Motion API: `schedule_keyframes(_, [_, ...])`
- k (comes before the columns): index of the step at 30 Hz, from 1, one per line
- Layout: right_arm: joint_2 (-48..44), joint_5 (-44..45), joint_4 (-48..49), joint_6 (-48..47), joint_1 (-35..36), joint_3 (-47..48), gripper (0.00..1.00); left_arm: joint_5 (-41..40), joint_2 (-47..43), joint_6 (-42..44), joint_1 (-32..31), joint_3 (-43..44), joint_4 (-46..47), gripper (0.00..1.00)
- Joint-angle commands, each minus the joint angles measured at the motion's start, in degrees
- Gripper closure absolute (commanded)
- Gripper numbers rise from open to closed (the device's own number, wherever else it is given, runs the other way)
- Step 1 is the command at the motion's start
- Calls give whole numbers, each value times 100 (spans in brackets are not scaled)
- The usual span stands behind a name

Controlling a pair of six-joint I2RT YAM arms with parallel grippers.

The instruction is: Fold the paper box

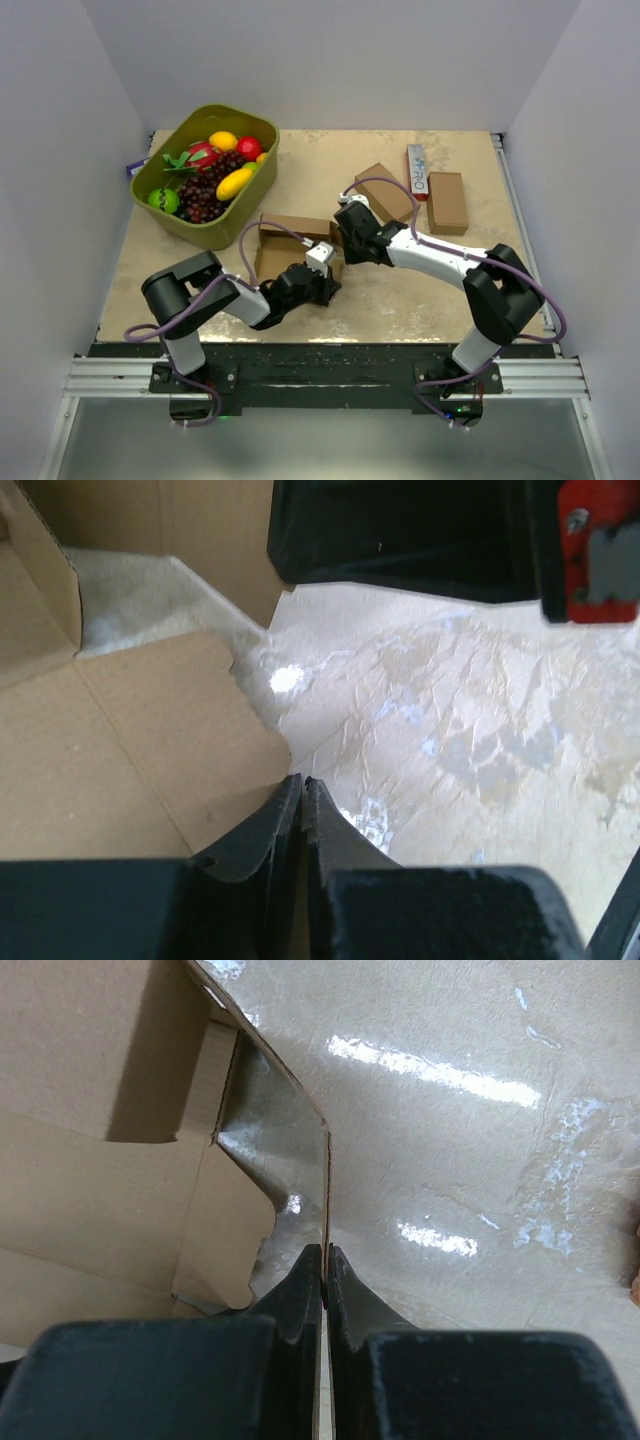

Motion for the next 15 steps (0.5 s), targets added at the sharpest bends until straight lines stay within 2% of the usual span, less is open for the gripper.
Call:
schedule_keyframes(1, [-94, -79, -129, 59, 11, 95, 100, -259, 239, -68, -23, -4, 280, 90])
schedule_keyframes(6, [-147, 0, -191, 50, 11, 104, 100, -206, 266, -94, -32, -100, 385, 92])
schedule_keyframes(9, [-85, 123, -261, -11, 19, 113, 100, -206, -155, -15, -32, -206, 394, 90])
schedule_keyframes(12, [-50, 211, -322, -64, 11, 139, 100, -328, -796, 73, -32, -329, 254, 83])
schedule_keyframes(15, [-76, 211, -323, -82, 11, 130, 100, -688, -1342, 73, -32, -504, 105, 80])
